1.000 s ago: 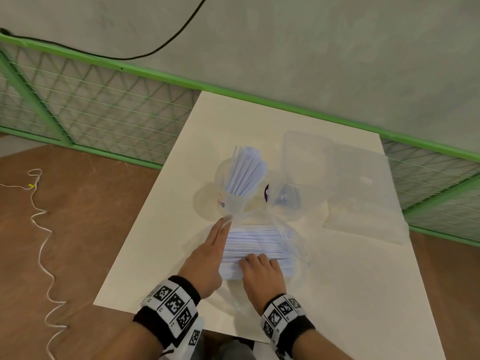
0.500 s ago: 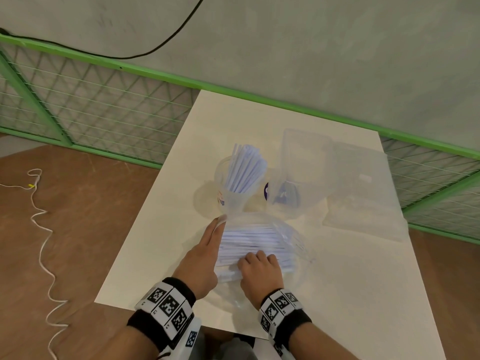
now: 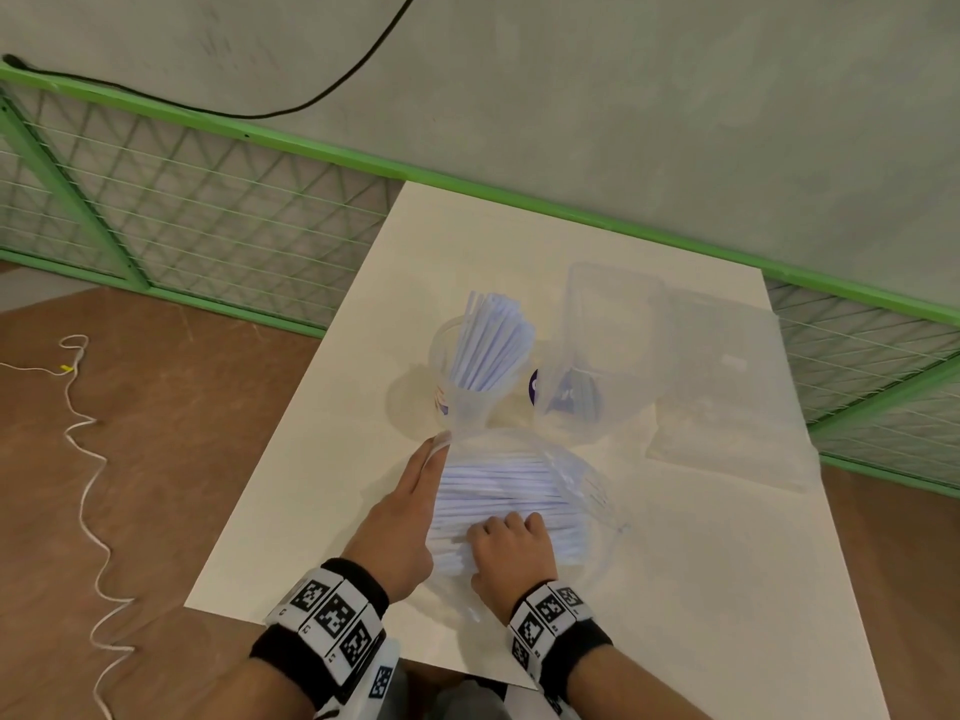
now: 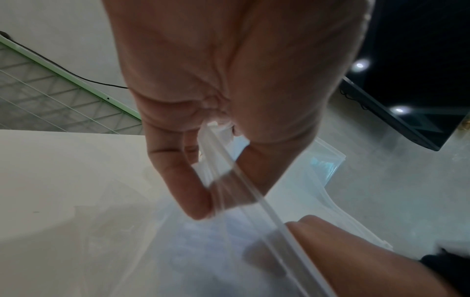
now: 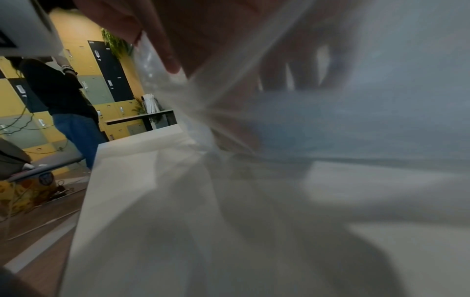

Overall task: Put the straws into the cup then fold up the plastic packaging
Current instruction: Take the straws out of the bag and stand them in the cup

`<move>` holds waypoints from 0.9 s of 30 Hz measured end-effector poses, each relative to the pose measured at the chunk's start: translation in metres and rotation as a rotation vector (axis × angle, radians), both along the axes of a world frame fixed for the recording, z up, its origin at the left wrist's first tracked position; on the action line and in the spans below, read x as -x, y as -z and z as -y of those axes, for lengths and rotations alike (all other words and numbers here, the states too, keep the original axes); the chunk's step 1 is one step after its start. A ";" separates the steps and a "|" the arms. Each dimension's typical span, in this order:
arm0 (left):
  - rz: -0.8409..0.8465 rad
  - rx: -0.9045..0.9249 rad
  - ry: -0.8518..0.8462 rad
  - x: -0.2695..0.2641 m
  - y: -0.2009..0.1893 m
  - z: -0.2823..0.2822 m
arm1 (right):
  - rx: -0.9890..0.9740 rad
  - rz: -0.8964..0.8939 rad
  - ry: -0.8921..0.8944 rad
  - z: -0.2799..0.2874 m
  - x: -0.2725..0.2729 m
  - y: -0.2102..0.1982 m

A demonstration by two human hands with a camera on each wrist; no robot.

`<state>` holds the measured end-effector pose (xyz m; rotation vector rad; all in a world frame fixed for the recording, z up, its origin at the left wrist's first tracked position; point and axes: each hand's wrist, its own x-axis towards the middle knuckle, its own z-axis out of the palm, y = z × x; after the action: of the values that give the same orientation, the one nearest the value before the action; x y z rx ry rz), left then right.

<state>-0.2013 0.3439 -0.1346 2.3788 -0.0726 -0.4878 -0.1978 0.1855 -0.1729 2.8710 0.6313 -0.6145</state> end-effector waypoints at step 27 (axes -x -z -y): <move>-0.008 0.027 -0.026 -0.007 0.005 0.001 | -0.198 0.003 -0.092 0.016 -0.007 0.002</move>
<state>-0.1939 0.3430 -0.1396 2.3481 -0.0443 -0.4811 -0.1903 0.1696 -0.1746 3.0008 0.8643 -0.5640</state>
